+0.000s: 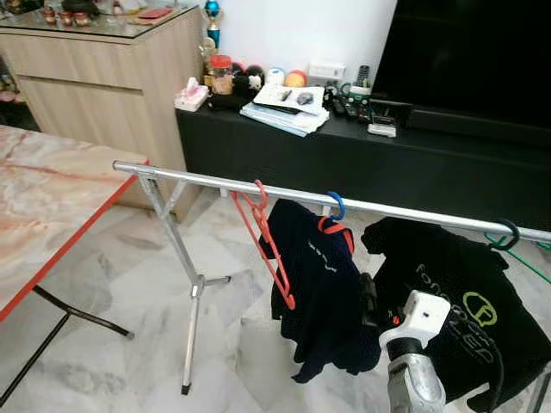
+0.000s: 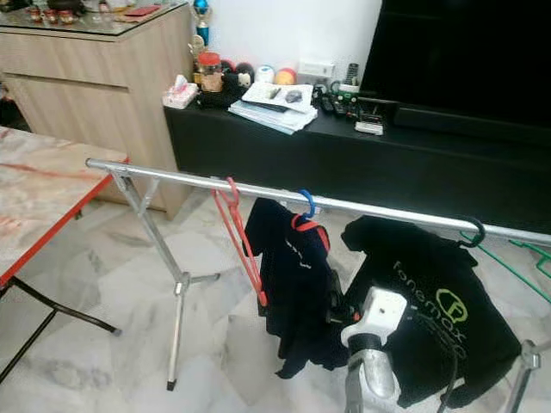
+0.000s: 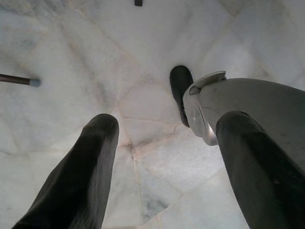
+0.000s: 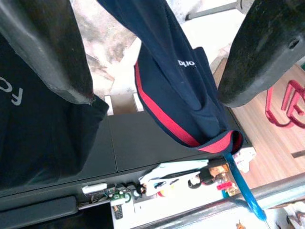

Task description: Hang hanger

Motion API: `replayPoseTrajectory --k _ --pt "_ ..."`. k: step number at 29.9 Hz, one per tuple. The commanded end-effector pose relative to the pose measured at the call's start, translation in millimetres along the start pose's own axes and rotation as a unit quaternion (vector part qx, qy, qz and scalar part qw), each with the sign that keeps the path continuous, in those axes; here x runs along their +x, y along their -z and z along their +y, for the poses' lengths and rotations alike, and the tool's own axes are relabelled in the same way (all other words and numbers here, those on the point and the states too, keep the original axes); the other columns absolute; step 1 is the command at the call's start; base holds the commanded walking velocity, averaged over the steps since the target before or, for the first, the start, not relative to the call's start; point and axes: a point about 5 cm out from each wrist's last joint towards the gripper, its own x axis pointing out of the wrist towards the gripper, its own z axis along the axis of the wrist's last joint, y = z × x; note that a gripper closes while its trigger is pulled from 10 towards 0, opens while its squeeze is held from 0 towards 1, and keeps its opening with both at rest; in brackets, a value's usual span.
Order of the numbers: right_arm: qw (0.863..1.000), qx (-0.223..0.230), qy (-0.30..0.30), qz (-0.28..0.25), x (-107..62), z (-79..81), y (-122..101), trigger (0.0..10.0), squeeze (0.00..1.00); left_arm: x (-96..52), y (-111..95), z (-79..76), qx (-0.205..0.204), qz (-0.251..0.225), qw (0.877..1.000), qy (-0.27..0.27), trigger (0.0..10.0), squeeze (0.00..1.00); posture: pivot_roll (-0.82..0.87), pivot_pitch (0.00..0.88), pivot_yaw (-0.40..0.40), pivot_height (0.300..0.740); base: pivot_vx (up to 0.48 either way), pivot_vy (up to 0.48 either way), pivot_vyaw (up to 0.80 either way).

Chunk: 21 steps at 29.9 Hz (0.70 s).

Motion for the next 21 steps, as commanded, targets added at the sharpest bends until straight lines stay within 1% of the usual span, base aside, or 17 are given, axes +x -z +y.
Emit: replayPoseTrajectory --k 1,2,4,6,10,11,13,17,19,21 --pt "1.000 -0.010 -0.008 0.003 -1.5 2.5 1 10.0 0.00 -0.1 2 0.6 0.004 0.011 1.000 0.002 10.0 0.00 -0.08 0.040 -0.008 0.740 0.000 0.000 0.00" --pt "1.000 -0.016 -0.008 -0.001 -1.9 2.7 0 10.0 0.00 0.8 -2 -0.1 0.004 0.009 1.000 0.002 10.0 0.00 -0.08 0.047 -0.009 0.740 0.000 0.000 0.00" --pt "1.000 -0.024 0.002 -0.002 -2.4 -1.6 -1 10.0 0.00 2.1 -6 -2.1 0.004 0.006 1.000 0.002 10.0 0.00 -0.08 0.050 -0.008 0.740 0.000 0.000 0.80" --pt "1.000 -0.025 0.003 -0.002 -2.5 -2.1 -2 10.0 0.00 2.2 -7 -2.4 0.005 0.006 1.000 0.002 10.0 0.00 -0.08 0.051 -0.008 0.740 0.000 0.000 0.80" --pt "1.000 -0.026 0.003 -0.001 -3.9 -4.1 -5 10.0 0.00 4.5 -11 -10.5 0.006 0.003 1.000 0.006 10.0 0.00 -0.08 0.059 -0.007 0.740 0.000 0.000 0.80" --pt "1.000 -0.026 0.003 -0.001 -3.9 -4.1 -5 10.0 0.00 4.5 -11 -10.5 0.006 0.003 1.000 0.006 10.0 0.00 -0.08 0.059 -0.007 0.740 0.000 0.000 0.80" --pt "1.000 -0.026 0.006 -0.001 -3.5 -4.7 -6 10.0 0.00 6.1 -14 -17.4 0.006 0.002 1.000 0.010 10.0 0.00 -0.08 0.063 -0.008 0.740 0.000 0.000 0.80" --pt "1.000 -0.022 0.006 -0.002 -2.3 -3.0 -7 10.0 0.00 7.1 -16 -22.3 0.005 0.000 1.000 0.011 10.0 0.00 -0.08 0.066 -0.009 0.740 0.000 0.000 0.80" --pt "1.000 -0.013 0.014 -0.004 -1.4 -3.3 -8 10.0 0.00 7.2 -16 -22.7 0.004 0.000 1.000 0.011 10.0 0.00 -0.08 0.067 -0.009 0.740 0.000 0.000 0.00" --pt "1.000 -0.013 0.014 -0.004 -0.8 -3.5 -9 10.0 0.00 7.0 -16 -21.9 0.004 -0.001 1.000 0.011 10.0 0.00 -0.08 0.068 -0.009 0.740 0.000 0.000 0.00"
